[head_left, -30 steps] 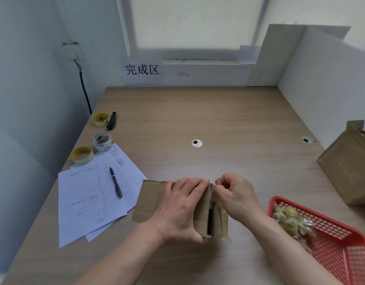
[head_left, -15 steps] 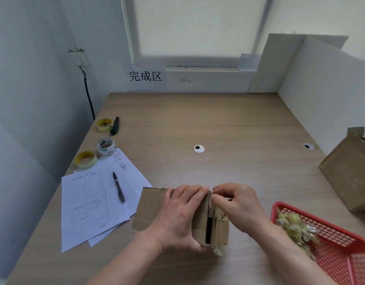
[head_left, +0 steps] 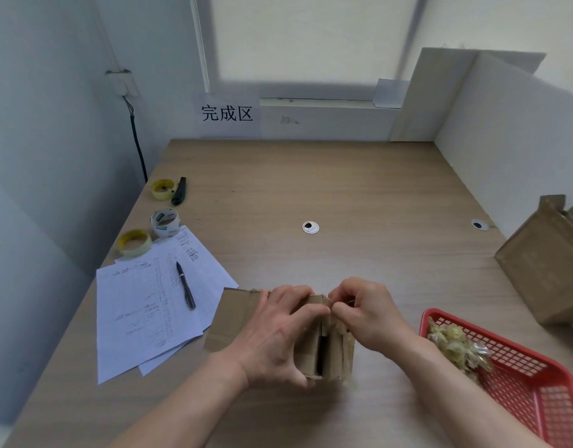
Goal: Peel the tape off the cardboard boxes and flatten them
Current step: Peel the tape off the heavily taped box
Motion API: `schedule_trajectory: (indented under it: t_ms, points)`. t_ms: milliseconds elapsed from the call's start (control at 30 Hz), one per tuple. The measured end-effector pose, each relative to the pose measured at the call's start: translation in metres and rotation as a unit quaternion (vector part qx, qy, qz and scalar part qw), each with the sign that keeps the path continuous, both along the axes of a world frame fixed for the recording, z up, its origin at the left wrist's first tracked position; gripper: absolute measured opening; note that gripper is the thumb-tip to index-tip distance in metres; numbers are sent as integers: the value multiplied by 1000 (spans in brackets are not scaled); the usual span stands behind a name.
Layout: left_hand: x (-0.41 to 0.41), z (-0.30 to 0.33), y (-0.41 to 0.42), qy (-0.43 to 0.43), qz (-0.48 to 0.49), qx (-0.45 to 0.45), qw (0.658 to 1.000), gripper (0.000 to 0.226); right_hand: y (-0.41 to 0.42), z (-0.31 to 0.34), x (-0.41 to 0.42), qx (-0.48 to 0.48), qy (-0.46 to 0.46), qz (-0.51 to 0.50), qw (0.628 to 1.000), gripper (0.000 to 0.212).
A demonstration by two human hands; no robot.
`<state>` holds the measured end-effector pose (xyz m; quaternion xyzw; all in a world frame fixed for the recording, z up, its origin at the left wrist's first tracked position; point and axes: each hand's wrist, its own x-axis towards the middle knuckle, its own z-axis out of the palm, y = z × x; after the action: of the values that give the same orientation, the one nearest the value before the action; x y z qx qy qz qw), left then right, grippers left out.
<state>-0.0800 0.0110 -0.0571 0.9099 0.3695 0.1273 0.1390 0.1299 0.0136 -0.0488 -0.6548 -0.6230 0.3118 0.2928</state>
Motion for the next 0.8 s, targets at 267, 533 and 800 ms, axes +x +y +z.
schedule_trajectory:
  t_ms: [267, 533, 800]
  points:
    - [14, -6, -8, 5, -23, 7, 1000, 87, -4, -13, 17, -115, 186, -58, 974, 6]
    - [12, -9, -8, -14, -24, 28, 999, 88, -13, -7, 16, -77, 197, 3, 977, 16]
    - [13, -8, -11, -22, -24, 33, 999, 88, -12, -10, 20, -62, 181, 38, 981, 15]
